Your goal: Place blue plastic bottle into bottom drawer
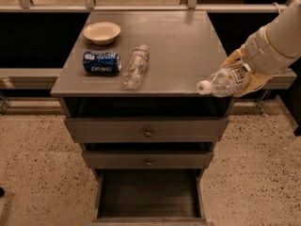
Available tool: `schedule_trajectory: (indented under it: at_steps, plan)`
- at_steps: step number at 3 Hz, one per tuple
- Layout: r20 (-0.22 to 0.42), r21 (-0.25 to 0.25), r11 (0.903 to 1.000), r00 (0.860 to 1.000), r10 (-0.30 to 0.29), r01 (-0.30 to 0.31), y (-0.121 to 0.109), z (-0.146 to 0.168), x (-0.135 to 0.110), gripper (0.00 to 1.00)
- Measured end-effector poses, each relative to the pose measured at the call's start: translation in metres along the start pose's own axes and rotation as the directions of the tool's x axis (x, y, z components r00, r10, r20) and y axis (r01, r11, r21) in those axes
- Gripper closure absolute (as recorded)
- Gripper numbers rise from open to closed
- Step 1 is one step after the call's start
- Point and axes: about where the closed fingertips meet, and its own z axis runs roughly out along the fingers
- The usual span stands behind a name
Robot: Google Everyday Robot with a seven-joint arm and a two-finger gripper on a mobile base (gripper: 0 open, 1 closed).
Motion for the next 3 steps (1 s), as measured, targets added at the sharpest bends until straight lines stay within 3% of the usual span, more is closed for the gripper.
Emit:
schedule_trajectory:
  at_steps: [1,2,3]
  plan:
    - [0.307,-0.173,0.9835,0.946,0.106,-0.055,0.055,0.051,-0.035,1.00]
    - [0.582,-0.371,0.9268,0.763,0.283,-0.061,0.111,0.084,-0.097,1.00]
    - [0.728,-0.474,0.8708,0.498,0.471,-0.131,0.133,0.099,-0.141,1.00]
